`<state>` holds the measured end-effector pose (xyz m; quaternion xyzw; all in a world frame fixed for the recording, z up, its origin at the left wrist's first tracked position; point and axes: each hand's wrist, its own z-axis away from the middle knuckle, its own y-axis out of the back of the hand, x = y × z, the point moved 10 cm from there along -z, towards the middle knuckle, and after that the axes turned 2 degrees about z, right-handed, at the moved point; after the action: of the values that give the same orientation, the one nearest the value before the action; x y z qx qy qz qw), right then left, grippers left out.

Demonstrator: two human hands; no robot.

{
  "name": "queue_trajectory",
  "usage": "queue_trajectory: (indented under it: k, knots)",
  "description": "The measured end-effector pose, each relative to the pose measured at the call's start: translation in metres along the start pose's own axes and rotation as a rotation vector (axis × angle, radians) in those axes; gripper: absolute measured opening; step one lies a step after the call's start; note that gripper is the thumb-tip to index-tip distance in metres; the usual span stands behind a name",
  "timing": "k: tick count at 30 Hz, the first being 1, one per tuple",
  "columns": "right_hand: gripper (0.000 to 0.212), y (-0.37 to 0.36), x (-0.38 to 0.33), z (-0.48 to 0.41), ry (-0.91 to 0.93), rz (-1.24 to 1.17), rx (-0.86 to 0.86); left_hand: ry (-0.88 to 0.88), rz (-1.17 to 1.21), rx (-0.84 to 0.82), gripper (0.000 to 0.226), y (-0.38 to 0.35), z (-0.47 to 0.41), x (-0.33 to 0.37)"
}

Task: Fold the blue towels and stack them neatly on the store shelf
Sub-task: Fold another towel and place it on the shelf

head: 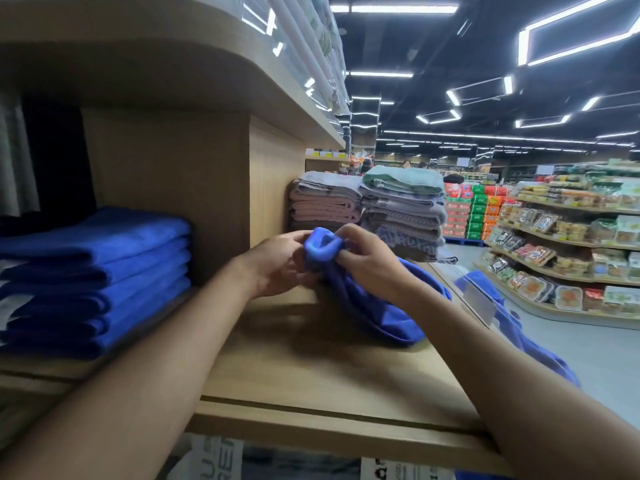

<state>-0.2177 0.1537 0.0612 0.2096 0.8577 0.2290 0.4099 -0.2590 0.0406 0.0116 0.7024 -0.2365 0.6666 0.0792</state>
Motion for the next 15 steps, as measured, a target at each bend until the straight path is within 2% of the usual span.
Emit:
queue_trajectory:
  k: [2,3,4,5,7,8,10,11,14,15]
  knots:
    - [0.006,0.009,0.005,-0.005,-0.122,-0.43,-0.005,-0.134,-0.478,0.077,0.039,0.004,0.001,0.008]
    - [0.011,0.012,0.01,-0.005,-0.189,-0.62,-0.011,-0.17,-0.718,0.08,0.035,0.002,0.0,0.007]
    - [0.017,0.016,0.015,-0.002,-0.266,-0.748,0.0,-0.17,-0.891,0.063,0.031,0.001,-0.003,0.001]
    - [0.028,0.021,0.021,0.002,-0.344,-0.817,0.026,-0.141,-0.968,0.056,0.026,0.005,-0.006,-0.007]
    - [0.05,0.034,0.028,0.004,-0.41,-0.917,0.11,-0.109,-0.986,0.126,0.014,0.02,-0.008,-0.011]
    - [0.055,0.041,0.031,0.003,-0.412,-0.95,0.151,-0.113,-1.012,0.215,0.009,0.031,-0.008,-0.006]
    - [0.05,0.05,0.033,0.005,-0.413,-0.977,0.19,-0.119,-1.071,0.412,0.007,0.052,-0.006,0.009]
    - [0.044,0.053,0.031,0.005,-0.403,-0.996,0.182,-0.125,-1.078,0.5,0.014,0.058,-0.002,0.017]
    - [0.028,0.057,0.009,0.007,-0.23,-1.032,0.046,-0.085,-0.929,0.615,0.034,0.067,0.005,0.026]
    - [0.027,0.057,-0.007,0.008,-0.144,-1.051,-0.07,-0.025,-0.818,0.63,0.037,0.071,0.006,0.022]
